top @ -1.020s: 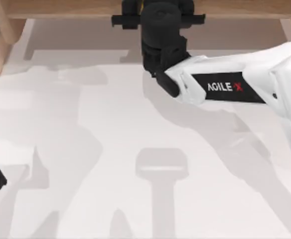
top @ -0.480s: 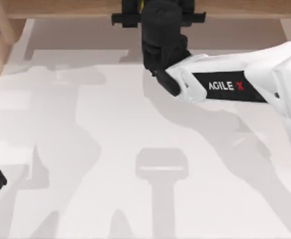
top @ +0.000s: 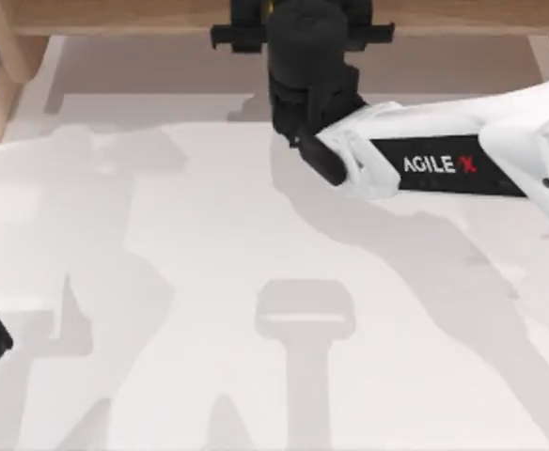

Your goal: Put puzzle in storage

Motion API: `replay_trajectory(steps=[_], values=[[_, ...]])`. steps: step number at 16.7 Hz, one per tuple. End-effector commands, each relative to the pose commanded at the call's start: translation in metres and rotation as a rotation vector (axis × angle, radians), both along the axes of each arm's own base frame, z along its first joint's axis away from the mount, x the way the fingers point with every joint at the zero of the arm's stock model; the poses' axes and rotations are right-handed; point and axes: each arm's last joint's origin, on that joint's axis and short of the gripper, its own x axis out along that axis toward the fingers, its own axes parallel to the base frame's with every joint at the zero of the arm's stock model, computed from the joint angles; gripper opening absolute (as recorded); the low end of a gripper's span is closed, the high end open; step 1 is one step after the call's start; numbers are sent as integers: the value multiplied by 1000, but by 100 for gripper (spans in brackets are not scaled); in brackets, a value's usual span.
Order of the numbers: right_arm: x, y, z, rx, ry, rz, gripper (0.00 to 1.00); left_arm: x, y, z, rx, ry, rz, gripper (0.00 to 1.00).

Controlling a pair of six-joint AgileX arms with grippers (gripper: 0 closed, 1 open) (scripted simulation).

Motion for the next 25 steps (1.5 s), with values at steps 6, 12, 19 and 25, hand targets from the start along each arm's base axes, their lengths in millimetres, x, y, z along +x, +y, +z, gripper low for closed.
replay_trajectory(steps=[6,12,19,25], values=[[2,-2,4,-6,1,0,0,0,0,0,0,0,0,100],[-10,16,44,-151,58,97,0,0,0,0,0,0,0,100],[-58,60,49,-562,301,396,0,0,0,0,0,0,0,100],[-81,57,34,-903,616,657,0,0,0,0,0,0,0,100]])
